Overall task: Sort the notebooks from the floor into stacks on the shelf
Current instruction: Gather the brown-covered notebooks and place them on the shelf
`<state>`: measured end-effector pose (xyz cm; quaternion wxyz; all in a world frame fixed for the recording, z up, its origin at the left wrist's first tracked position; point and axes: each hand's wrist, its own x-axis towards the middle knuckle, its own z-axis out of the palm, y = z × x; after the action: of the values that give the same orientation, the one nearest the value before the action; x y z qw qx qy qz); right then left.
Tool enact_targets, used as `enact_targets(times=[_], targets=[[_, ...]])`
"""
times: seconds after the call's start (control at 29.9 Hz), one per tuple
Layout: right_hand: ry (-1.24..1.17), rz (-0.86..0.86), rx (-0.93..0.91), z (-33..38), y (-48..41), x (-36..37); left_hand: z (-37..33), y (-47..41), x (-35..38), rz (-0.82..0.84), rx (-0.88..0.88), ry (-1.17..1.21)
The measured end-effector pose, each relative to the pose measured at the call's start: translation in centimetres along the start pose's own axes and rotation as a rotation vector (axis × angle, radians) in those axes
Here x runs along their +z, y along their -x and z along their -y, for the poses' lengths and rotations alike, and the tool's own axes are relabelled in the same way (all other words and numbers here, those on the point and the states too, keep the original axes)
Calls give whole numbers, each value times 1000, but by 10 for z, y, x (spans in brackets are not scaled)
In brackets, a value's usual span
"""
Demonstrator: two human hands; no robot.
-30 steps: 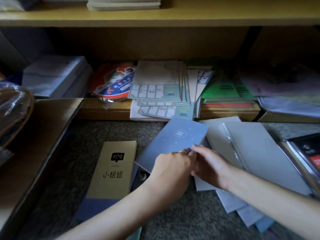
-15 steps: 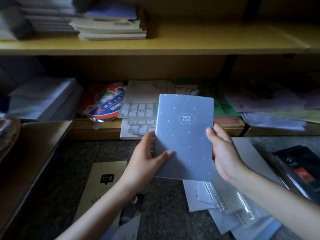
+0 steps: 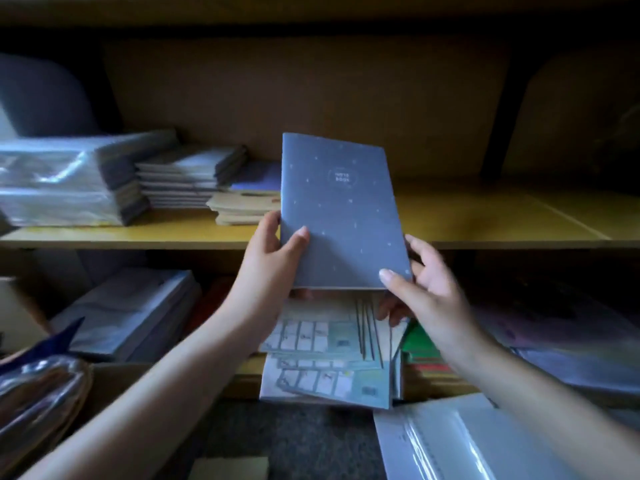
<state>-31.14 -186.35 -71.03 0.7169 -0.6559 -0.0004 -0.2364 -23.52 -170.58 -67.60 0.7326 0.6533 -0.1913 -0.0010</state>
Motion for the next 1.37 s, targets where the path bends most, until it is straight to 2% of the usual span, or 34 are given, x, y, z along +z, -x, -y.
enact_targets(times=[0.13, 0.17, 0.27, 0.37, 0.43, 0.5, 0.6, 0.74, 0.84, 0.94, 1.0, 1.17, 1.24, 1.37], targets=[[142, -25, -15, 1, -45, 31, -19, -36, -18, -36, -31, -74], [116, -24, 27, 0, -57, 37, -21, -43, -23, -52, -61, -58], [-161, -66, 212, 2, -87, 57, -20, -65, -37, -94, -223, 92], [-342, -97, 289, -1, -109, 74, -14, -83, -48, -133, -354, 253], [-364, -122, 289, -6, -121, 83, -12, -93, -54, -153, -360, 287], [-265, -158, 242, -12, -129, 89, -9, -103, -58, -175, -285, 243], [-57, -219, 121, -21, -138, 93, 3, -115, -66, -202, -153, 63], [352, -209, -28, -28, -155, 89, 15, -120, -71, -190, 25, -487], [536, -140, -92, -33, -163, 84, 24, -120, -74, -217, 282, -967], [641, -86, -153, -39, -164, 81, 32, -123, -75, -248, 535, -1226], [699, -53, -157, -41, -164, 81, 34, -129, -73, -235, 646, -1304], [782, 18, -135, -44, -170, 80, 37, -143, -66, -224, 716, -1383], [775, 69, -136, -45, -168, 77, 35, -147, -66, -255, 680, -1364], [821, 132, -198, -45, -164, 72, 30, -162, -70, -318, 478, -1283]])
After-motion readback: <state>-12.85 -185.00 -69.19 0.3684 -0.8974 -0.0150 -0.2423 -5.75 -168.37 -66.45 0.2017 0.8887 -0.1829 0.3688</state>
